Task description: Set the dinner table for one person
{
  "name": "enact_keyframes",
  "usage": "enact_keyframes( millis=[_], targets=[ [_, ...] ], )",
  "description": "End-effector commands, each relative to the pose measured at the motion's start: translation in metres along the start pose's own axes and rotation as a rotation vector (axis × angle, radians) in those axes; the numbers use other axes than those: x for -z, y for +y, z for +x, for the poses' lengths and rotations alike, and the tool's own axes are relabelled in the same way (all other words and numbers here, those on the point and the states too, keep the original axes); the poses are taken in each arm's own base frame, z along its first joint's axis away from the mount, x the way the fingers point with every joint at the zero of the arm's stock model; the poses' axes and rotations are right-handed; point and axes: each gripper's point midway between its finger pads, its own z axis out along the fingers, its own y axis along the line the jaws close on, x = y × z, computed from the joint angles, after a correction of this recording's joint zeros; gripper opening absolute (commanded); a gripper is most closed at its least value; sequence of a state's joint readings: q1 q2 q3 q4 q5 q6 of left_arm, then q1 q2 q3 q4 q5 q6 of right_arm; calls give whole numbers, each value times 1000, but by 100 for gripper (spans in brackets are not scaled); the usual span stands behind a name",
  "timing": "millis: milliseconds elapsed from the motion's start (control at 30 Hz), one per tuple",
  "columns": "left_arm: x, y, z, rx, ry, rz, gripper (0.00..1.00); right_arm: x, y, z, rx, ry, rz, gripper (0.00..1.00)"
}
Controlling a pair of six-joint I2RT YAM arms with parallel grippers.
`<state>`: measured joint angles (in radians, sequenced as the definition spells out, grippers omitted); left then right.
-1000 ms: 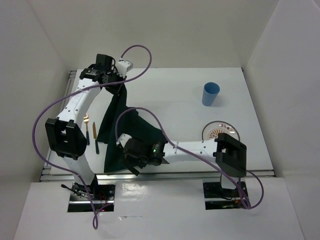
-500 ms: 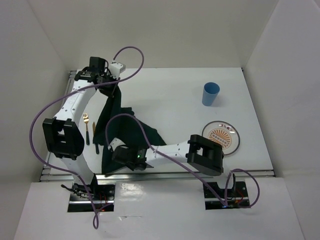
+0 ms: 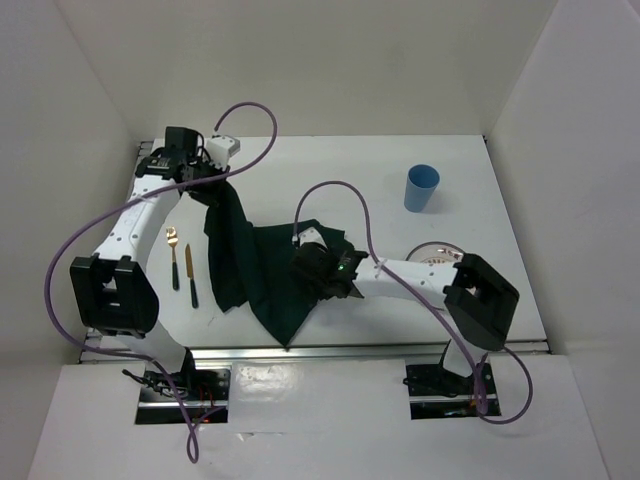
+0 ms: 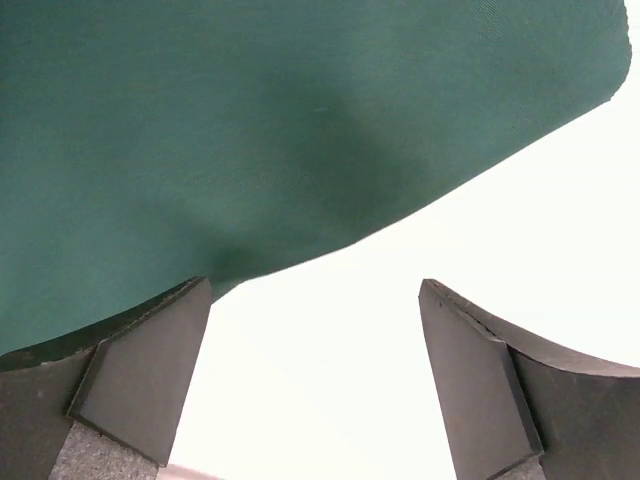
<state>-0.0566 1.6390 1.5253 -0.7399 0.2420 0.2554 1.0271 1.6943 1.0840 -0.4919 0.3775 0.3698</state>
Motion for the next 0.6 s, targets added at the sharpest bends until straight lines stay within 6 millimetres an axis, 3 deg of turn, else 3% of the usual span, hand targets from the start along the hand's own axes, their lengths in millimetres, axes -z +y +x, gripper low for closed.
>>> enact_keyframes(
  millis=[0,100,200,333,367,400,500,567],
  targets=[
    [14,-13,-10,14,-62,35,0,39,15,-26,40,-125,-113,92],
    [16,-18,-5,16,-60,49,0,64,37,-41,60,-228,-221,91],
    [15,-19,-1,25,-60,49,0,70,65,-30,119,-224,-275,90],
    [14,-18,2,28,-49,42,0,65,112,-4,214,-175,-313,86],
    [14,-18,2,28,-49,42,0,57,129,11,256,-145,-328,86],
    [14,-18,2,28,-49,42,0,55,138,11,268,-143,-334,86],
    [15,-17,-1,25,-57,39,0,41,157,24,310,-98,-318,86],
    [15,-17,-1,25,-57,39,0,35,159,32,331,-78,-299,86]
  ],
)
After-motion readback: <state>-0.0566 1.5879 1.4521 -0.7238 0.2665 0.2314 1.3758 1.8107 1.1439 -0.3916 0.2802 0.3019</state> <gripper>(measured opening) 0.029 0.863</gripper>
